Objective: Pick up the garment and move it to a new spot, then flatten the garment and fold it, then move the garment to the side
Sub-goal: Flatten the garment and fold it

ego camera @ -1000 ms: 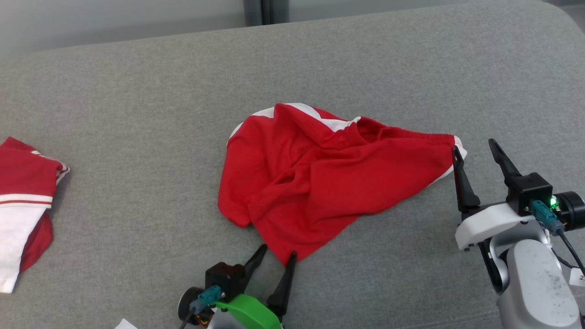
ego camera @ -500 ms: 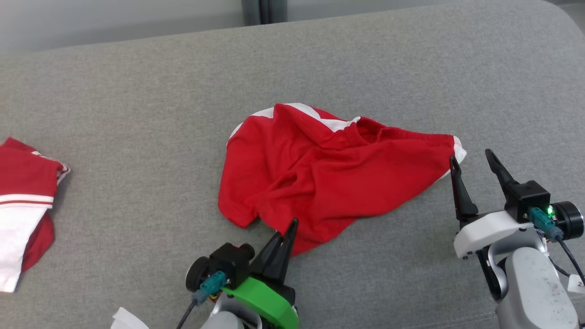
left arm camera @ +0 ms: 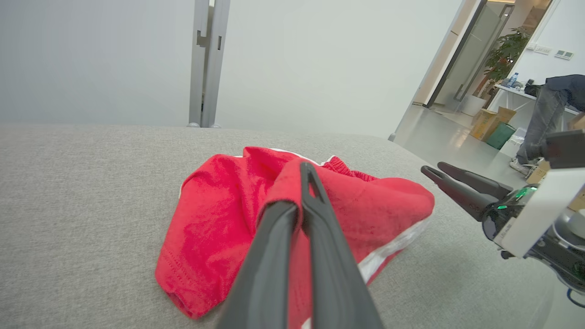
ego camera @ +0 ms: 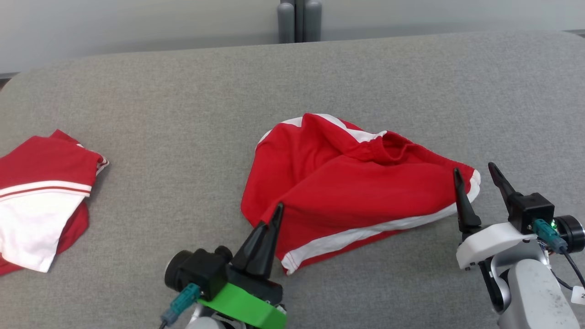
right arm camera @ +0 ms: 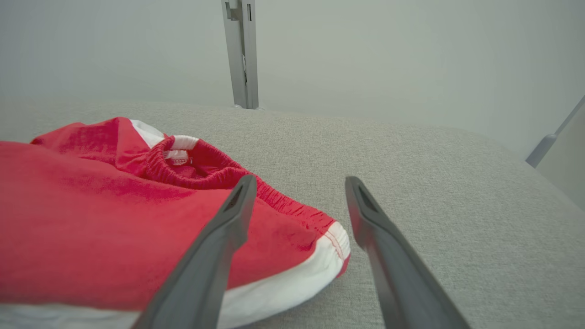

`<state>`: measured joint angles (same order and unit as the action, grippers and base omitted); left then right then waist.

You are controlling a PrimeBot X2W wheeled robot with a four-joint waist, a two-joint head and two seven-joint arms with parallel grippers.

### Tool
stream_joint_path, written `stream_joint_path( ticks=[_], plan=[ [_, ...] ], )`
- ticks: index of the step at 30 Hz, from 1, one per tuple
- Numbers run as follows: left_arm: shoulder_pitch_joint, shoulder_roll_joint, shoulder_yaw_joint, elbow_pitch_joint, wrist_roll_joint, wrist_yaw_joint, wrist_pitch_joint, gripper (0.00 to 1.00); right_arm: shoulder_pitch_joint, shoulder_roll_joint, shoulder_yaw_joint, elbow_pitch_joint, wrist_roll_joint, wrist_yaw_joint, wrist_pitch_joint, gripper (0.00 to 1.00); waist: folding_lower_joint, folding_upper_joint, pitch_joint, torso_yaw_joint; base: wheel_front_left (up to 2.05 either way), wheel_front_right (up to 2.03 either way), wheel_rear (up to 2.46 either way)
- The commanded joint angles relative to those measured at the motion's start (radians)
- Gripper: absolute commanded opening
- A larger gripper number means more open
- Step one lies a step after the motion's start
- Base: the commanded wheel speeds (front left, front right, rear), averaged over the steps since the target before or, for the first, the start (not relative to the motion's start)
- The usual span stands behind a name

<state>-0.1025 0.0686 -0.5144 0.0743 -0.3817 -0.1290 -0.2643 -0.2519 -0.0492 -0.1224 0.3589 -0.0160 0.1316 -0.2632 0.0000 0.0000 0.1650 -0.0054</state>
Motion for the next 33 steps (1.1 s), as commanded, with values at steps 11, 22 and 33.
stream_joint_path(
  ticks=[11,22,33],
  plan=[
    [-0.179,0.039,0.143,0.241,0.033,-0.003,0.000,0.00,-0.049,-0.003,0.037,-0.020,0.024,-0.002,-0.002,1.00,0.0000,0.0000,0.107,-0.061,0.00,0.00,0.00],
    [-0.324,0.060,0.286,0.492,0.122,0.008,0.000,1.00,-0.022,-0.003,0.059,-0.012,0.061,-0.002,-0.002,1.00,0.0000,0.0000,0.094,-0.084,0.00,0.00,0.00],
    [-0.120,-0.010,0.448,0.393,0.168,0.048,0.000,1.00,0.048,-0.003,0.085,-0.009,0.085,-0.002,-0.002,1.00,0.0000,0.0000,-0.017,-0.060,0.00,0.00,0.00]
  ],
)
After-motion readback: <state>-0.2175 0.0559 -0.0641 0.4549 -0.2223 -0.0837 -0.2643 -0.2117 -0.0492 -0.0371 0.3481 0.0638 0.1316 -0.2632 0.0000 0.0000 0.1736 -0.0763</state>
